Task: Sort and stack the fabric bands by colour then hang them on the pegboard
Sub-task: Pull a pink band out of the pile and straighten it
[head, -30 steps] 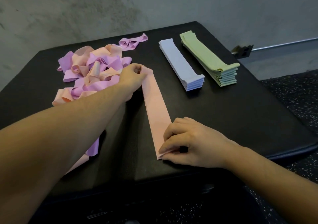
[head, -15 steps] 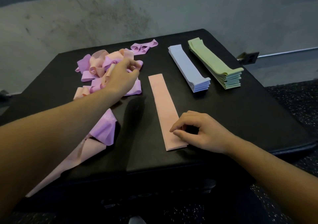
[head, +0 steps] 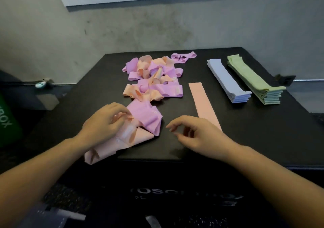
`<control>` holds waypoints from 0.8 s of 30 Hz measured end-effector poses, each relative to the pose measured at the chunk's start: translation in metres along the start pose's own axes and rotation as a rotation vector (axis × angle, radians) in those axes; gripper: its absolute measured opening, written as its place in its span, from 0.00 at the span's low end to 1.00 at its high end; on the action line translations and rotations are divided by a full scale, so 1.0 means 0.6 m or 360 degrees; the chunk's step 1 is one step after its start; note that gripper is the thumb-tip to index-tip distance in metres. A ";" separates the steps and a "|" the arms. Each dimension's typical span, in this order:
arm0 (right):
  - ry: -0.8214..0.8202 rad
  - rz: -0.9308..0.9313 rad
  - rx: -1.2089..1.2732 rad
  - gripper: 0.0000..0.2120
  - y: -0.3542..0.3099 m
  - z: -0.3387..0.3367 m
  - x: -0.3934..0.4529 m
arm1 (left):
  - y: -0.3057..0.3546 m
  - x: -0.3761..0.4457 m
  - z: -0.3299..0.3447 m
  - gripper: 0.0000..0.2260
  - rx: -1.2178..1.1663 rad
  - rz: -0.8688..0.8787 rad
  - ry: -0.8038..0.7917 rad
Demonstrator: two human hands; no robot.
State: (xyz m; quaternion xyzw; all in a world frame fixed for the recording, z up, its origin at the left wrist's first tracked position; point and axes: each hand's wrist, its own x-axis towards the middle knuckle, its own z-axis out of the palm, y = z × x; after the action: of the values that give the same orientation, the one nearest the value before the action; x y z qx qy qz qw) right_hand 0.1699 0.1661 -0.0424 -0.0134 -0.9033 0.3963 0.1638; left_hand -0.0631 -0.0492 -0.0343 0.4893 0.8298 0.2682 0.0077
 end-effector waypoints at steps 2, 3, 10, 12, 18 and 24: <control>-0.0139 -0.0062 -0.0143 0.18 -0.031 0.038 0.034 | -0.025 -0.028 -0.004 0.06 0.0005 -0.0070 0.0105; -0.0210 -0.0065 -0.0211 0.21 -0.045 0.056 0.050 | -0.035 -0.040 -0.005 0.07 0.0024 -0.0085 0.0160; -0.0538 -0.0038 -0.0792 0.32 -0.068 0.125 0.117 | -0.061 -0.092 0.009 0.18 0.0123 -0.0038 0.0291; -0.0498 -0.0030 -0.0910 0.24 -0.065 0.122 0.127 | -0.059 -0.098 0.012 0.20 0.0131 -0.0005 0.0290; -0.0306 0.0243 -0.0847 0.11 -0.045 0.095 0.139 | -0.047 -0.104 0.026 0.26 0.0254 0.0098 0.0362; 0.0086 0.0350 -0.0318 0.09 -0.030 0.049 0.134 | -0.032 -0.075 0.031 0.34 0.0048 0.0041 0.0048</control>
State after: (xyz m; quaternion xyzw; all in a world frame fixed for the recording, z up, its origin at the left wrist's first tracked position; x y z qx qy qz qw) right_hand 0.0866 0.1450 -0.0251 -0.1391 -0.9266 0.3194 0.1415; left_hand -0.0501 -0.0853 -0.0704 0.4958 0.8275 0.2631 -0.0157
